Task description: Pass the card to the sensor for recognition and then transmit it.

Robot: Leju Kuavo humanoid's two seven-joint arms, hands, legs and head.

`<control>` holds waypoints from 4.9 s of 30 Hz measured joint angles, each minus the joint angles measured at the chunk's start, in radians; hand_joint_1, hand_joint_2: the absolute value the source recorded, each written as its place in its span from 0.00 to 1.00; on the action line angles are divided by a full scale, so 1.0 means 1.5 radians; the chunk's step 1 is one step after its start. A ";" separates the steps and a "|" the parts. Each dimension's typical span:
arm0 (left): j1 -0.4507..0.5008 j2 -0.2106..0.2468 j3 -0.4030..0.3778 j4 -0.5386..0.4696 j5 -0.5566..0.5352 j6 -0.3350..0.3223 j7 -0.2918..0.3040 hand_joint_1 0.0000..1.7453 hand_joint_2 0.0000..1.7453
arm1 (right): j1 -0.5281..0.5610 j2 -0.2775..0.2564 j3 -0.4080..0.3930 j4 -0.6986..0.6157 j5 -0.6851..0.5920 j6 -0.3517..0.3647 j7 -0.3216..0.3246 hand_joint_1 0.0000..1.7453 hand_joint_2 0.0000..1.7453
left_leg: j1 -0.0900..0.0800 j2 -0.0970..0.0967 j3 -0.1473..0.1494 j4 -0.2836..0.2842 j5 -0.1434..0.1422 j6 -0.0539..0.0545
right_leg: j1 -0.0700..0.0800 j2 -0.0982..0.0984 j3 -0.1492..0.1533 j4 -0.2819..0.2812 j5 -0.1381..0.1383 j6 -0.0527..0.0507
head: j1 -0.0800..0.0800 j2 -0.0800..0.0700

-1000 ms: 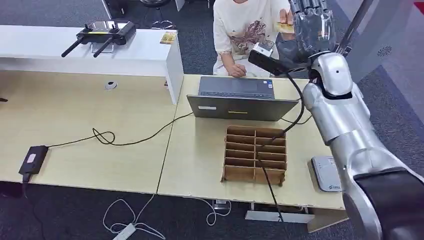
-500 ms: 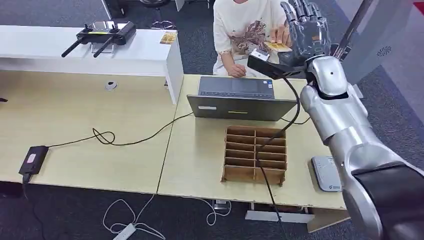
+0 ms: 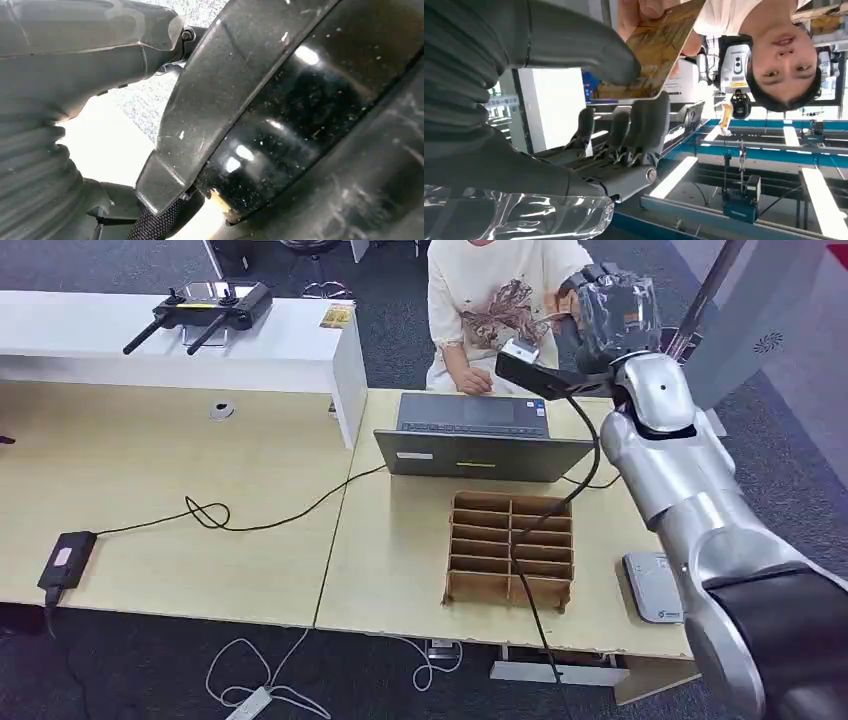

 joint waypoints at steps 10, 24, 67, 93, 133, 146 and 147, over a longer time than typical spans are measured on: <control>0.000 0.000 0.000 0.000 0.000 0.000 -0.002 0.00 1.00 | 0.000 0.000 -0.008 0.000 -0.004 -0.010 -0.011 1.00 1.00 | 0.000 0.000 0.000 0.000 0.000 0.000 | 0.000 0.000 0.000 0.000 0.000 0.000 | 0.000 0.000; 0.000 0.000 0.000 0.000 0.002 0.000 -0.002 0.00 1.00 | 0.001 0.010 -0.029 -0.002 -0.032 -0.044 -0.049 1.00 1.00 | 0.000 0.000 0.000 0.000 0.000 0.000 | 0.000 0.000 0.000 0.000 0.000 0.000 | 0.000 0.000; 0.005 0.001 0.006 0.000 0.028 0.005 -0.006 0.00 1.00 | 0.313 -0.363 -0.228 -0.343 -1.073 0.607 -0.108 1.00 1.00 | -0.001 -0.005 -0.002 0.001 -0.002 0.003 | -0.001 -0.005 0.000 -0.002 -0.001 0.002 | -0.001 0.000; 0.004 0.004 -0.001 0.000 0.013 0.003 -0.024 0.00 1.00 | 0.550 -0.653 -0.211 -0.455 -1.235 0.703 0.077 1.00 1.00 | -0.001 -0.004 -0.003 0.001 -0.003 0.004 | -0.001 -0.003 -0.001 -0.002 -0.002 0.003 | 0.000 0.000; 0.001 0.007 -0.017 0.000 0.012 -0.013 -0.030 0.00 1.00 | 0.198 -0.440 0.321 -0.007 -1.034 0.744 0.019 1.00 1.00 | -0.002 -0.004 -0.003 0.001 -0.001 0.004 | -0.002 -0.004 -0.001 -0.001 -0.001 0.003 | 0.000 0.000; 0.001 0.008 -0.017 0.000 0.011 -0.012 -0.034 0.00 1.00 | 0.196 -0.438 0.340 0.007 -1.036 0.741 0.024 1.00 1.00 | -0.002 -0.004 -0.003 0.001 -0.001 0.004 | -0.002 -0.004 -0.001 -0.001 -0.001 0.003 | 0.000 0.000; 0.002 0.008 -0.017 0.000 0.011 -0.012 -0.034 0.00 1.00 | 0.195 -0.437 0.341 0.007 -1.036 0.740 0.024 1.00 1.00 | -0.002 -0.004 -0.003 0.001 -0.001 0.004 | -0.002 -0.004 -0.001 -0.001 -0.001 0.003 | 0.000 0.000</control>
